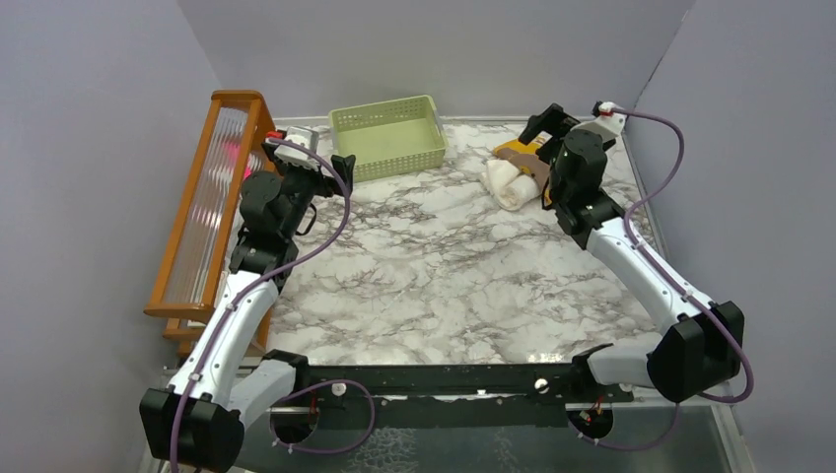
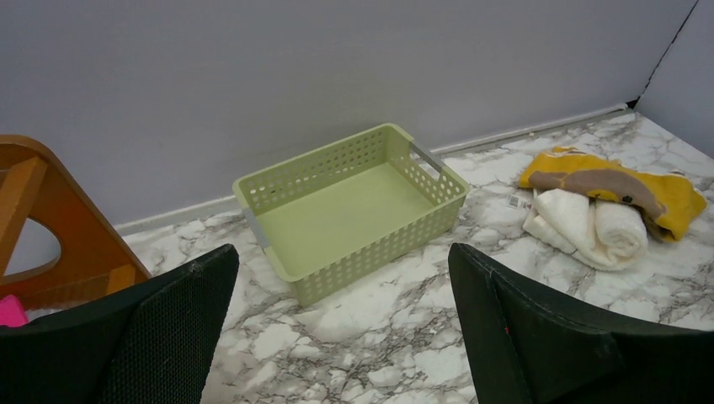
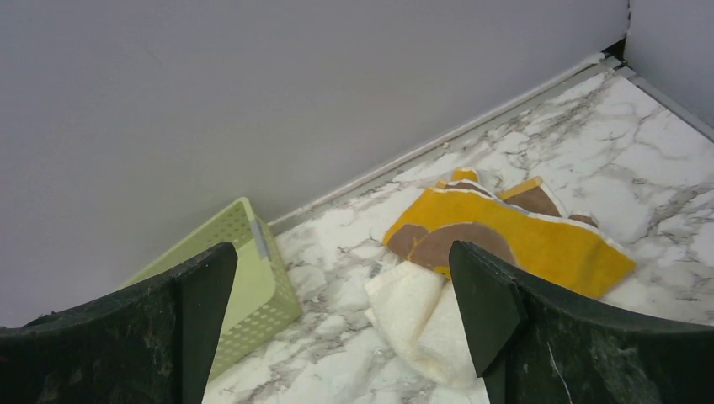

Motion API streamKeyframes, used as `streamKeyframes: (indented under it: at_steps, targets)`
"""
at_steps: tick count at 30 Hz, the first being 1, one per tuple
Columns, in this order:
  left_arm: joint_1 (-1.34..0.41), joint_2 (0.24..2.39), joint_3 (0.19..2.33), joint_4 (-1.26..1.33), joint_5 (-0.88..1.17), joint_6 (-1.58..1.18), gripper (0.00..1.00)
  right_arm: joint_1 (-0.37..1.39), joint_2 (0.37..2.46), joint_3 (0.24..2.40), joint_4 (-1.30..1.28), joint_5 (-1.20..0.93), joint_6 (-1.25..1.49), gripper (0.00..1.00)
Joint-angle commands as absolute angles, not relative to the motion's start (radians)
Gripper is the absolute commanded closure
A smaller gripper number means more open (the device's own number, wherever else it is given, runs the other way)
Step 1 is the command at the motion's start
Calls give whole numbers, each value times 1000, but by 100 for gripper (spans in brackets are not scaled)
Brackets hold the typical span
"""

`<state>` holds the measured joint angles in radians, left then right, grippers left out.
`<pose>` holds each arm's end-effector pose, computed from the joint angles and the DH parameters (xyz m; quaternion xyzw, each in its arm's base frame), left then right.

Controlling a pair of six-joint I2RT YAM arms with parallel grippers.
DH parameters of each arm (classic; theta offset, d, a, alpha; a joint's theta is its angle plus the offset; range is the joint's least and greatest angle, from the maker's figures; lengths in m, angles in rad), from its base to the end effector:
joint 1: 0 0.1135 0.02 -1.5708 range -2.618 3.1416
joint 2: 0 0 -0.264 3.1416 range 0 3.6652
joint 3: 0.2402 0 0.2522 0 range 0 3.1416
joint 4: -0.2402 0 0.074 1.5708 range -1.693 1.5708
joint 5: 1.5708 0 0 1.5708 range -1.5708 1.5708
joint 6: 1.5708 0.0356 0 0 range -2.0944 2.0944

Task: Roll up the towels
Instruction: Move the towel to the corner of the board.

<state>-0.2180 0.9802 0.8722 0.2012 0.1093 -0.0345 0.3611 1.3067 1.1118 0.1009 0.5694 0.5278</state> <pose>0.2256 -0.0539 0.3762 0.1018 0.6659 -0.1294 0.7277 0.2936 0.0903 0.3700 0.2475 0.6916 0.0902 0.6726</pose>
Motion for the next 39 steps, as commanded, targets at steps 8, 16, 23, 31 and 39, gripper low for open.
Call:
streamKeyframes:
  at_steps: [8,16,23,31,39]
  targets:
    - [-217,977,877,229,132,-27,1,368,1092,649,765,481,142,3]
    - [-215,1097,973,106,184,-45,1,228,1699,1437,-191,169,272,0]
    - [-214,1281,1129,-114,236,-38,1,169,2026,1755,-322,158,227,0]
    - [-213,1280,1109,-103,244,-29,1,126,2265,1888,-475,123,181,0]
    - [-214,1311,1129,-120,265,-33,1,126,2144,1755,-327,248,185,99]
